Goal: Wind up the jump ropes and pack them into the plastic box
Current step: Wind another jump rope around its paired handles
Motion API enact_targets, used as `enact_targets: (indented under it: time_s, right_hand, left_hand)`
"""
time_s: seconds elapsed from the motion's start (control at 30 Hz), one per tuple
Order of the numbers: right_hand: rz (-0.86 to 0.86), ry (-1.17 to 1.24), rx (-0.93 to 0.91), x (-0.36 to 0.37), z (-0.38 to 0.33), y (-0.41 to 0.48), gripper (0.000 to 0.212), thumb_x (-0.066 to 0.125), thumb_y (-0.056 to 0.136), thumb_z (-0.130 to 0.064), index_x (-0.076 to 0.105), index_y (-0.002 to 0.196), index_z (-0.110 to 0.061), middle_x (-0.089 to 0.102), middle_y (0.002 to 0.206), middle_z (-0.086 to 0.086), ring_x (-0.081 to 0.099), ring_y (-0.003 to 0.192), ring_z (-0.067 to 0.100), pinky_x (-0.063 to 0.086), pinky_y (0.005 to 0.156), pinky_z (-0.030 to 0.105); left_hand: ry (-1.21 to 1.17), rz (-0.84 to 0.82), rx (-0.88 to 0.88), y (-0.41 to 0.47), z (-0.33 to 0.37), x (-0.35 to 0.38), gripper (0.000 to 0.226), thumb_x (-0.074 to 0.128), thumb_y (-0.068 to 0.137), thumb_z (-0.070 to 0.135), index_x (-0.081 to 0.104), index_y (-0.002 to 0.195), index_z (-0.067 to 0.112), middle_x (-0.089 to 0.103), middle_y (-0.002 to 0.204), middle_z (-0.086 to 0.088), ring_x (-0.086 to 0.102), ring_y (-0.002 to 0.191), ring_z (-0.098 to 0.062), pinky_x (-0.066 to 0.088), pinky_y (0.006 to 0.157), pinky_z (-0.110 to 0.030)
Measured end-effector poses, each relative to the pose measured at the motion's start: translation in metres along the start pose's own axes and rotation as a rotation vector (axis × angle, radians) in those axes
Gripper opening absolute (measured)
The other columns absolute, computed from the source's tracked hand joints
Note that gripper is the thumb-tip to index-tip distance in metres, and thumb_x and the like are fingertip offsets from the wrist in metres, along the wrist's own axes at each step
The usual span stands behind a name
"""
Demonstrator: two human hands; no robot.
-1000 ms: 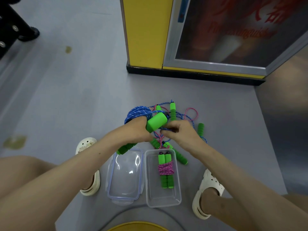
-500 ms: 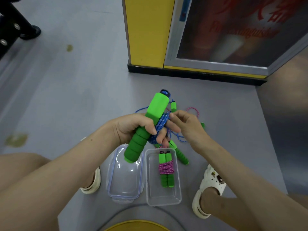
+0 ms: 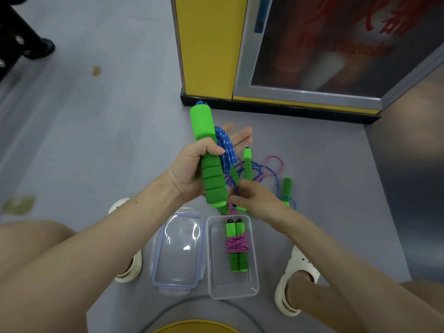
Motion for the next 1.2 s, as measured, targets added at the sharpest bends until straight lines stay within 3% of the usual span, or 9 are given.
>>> enact_targets:
  time_s: [0.13,0.27,0.4,0.5,0.6,0.7,0.93,1.07,1.2]
  right_hand:
    - [0.183,-0.246,-0.079,-0.009,-0.003,0.004,0.008,0.061,0.087,-0.013,0.06,0.084,-0.02,0.056,0.075,-0.002,0.05,0.067,0.01,0.037,0.055,0.01]
    - [0.328,-0.38,-0.168,-0.011,-0.011,0.009,0.012,0.06,0.085,-0.014,0.069,0.093,-0.01,0.064,0.08,0.008,0.057,0.076,0.024,0.041,0.063,0.031]
    - [0.432,-0.336,-0.222,-0.017,-0.013,0.01,0.016,0.064,0.083,-0.013,0.073,0.096,-0.011,0.072,0.092,0.01,0.064,0.089,0.029,0.048,0.074,0.035]
    - [0.483,-0.273,-0.284,-0.019,-0.015,0.006,0.017,0.065,0.08,-0.005,0.073,0.094,-0.008,0.072,0.088,0.007,0.062,0.081,0.015,0.045,0.072,0.024]
    - [0.543,-0.268,-0.337,-0.023,-0.019,0.001,0.012,0.064,0.075,0.004,0.07,0.082,-0.004,0.055,0.064,-0.01,0.049,0.062,0.0,0.033,0.058,0.006]
    - [0.6,-0.249,-0.383,-0.028,-0.023,-0.003,0.017,0.062,0.073,0.011,0.069,0.084,-0.001,0.055,0.067,-0.007,0.046,0.06,0.004,0.034,0.06,0.004]
    - [0.574,-0.116,-0.328,-0.031,-0.023,-0.004,0.025,0.055,0.078,0.011,0.069,0.088,-0.008,0.063,0.082,-0.006,0.055,0.079,0.001,0.038,0.07,0.003]
    - [0.429,-0.025,-0.232,-0.028,-0.01,0.005,0.019,0.055,0.085,0.004,0.067,0.088,-0.01,0.065,0.08,0.004,0.063,0.079,0.023,0.05,0.073,0.025]
    - [0.307,-0.118,-0.269,-0.019,-0.008,0.006,0.013,0.061,0.083,0.006,0.067,0.093,0.0,0.067,0.082,0.001,0.062,0.071,0.004,0.048,0.07,0.017]
  left_hand:
    - [0.509,0.282,-0.018,0.002,-0.001,-0.009,0.052,0.053,0.067,0.007,0.055,0.117,0.02,0.063,0.111,0.005,0.057,0.095,-0.015,0.045,0.074,-0.027]
    - [1.174,0.227,-0.085,0.001,-0.014,-0.012,0.032,0.065,0.068,0.007,0.049,0.094,0.016,0.05,0.073,0.0,0.045,0.061,-0.01,0.039,0.055,-0.022]
    - [1.38,0.179,-0.096,0.008,-0.016,-0.017,0.054,0.063,0.076,-0.001,0.045,0.126,0.008,0.043,0.081,0.014,0.048,0.063,-0.01,0.041,0.05,-0.015]
    - [1.501,0.234,-0.293,0.01,-0.011,-0.024,0.021,0.067,0.075,0.009,0.051,0.088,0.012,0.05,0.074,0.001,0.048,0.06,-0.013,0.039,0.053,-0.023]
    - [1.424,0.143,-0.425,0.007,-0.012,-0.026,0.038,0.071,0.051,0.019,0.06,0.086,0.01,0.067,0.081,-0.014,0.059,0.068,-0.026,0.051,0.066,-0.032]
    - [1.144,-0.03,-0.492,0.001,-0.013,-0.02,0.023,0.058,0.047,0.006,0.065,0.069,0.009,0.068,0.066,-0.012,0.06,0.069,-0.029,0.047,0.066,-0.028]
    - [0.62,-0.461,-0.519,-0.013,-0.009,-0.007,0.049,0.051,0.052,0.001,0.063,0.098,-0.011,0.063,0.058,-0.004,0.065,0.064,-0.019,0.051,0.076,-0.029]
    - [0.341,-0.521,-0.412,-0.01,-0.009,-0.001,0.067,0.068,0.053,0.013,0.055,0.112,-0.018,0.069,0.071,-0.008,0.067,0.076,-0.024,0.045,0.091,-0.036]
    - [0.112,-0.409,-0.206,-0.005,-0.003,0.007,0.058,0.061,0.06,0.006,0.065,0.118,0.004,0.072,0.103,-0.012,0.066,0.103,-0.024,0.053,0.09,-0.033]
Point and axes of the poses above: each hand's wrist, its own y-axis towards the middle knuckle, its own x-axis out of the palm, z = x × y, the point moved 2 cm from there along y, towards the middle knuckle
